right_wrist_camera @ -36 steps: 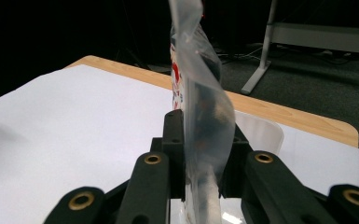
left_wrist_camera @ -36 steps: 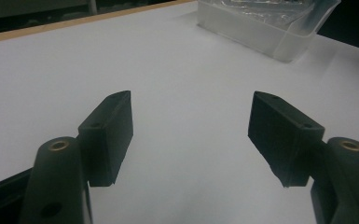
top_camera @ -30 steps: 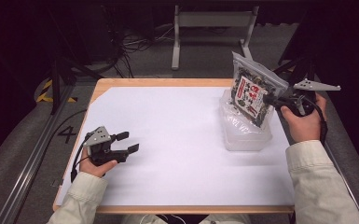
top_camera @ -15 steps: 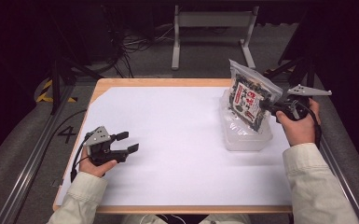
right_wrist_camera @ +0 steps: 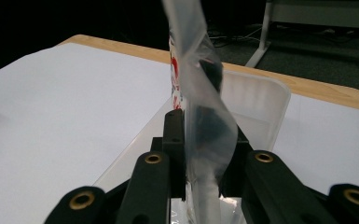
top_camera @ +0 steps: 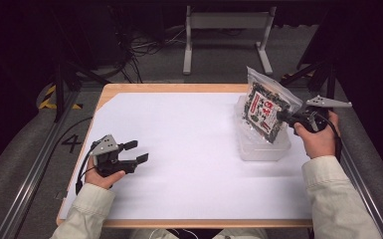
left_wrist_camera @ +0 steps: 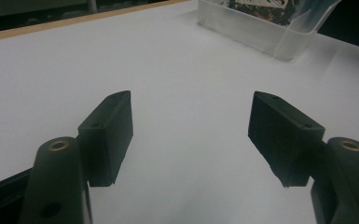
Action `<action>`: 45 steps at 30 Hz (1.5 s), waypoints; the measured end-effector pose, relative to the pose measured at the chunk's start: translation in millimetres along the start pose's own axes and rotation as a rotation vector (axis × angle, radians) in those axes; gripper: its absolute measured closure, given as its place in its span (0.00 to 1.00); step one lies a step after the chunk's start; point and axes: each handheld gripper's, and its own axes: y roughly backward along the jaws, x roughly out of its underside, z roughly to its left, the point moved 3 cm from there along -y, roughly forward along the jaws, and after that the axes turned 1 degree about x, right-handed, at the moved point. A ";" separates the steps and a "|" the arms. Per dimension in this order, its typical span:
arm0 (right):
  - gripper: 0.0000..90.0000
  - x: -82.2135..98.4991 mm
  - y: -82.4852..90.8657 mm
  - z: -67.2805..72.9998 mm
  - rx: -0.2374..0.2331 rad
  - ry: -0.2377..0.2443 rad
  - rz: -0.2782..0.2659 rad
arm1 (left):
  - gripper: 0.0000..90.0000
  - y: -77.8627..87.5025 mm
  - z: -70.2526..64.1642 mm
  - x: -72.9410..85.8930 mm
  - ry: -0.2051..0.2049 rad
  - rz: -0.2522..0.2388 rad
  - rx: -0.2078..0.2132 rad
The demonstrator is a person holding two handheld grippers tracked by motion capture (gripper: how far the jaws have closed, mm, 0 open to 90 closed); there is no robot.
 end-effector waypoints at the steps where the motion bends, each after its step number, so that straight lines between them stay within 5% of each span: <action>1: 0.86 0.8 -0.1 -0.8 -0.002 -0.005 -0.005 | 0.35 -0.1 0.1 -0.1 -0.002 -0.001 0.000; 9: 0.86 11.3 2.4 -10.3 -0.017 -0.057 -0.039 | 0.35 0.2 0.8 -0.2 -0.003 0.000 -0.002; 27: 0.85 9.8 3.0 -7.9 -0.016 -0.034 -0.036 | 0.35 0.2 0.9 0.2 0.004 0.004 -0.001; 45: 0.47 7.1 30.4 -4.5 0.038 0.037 -0.125 | 0.34 9.2 -9.3 -0.8 -0.003 0.019 -0.011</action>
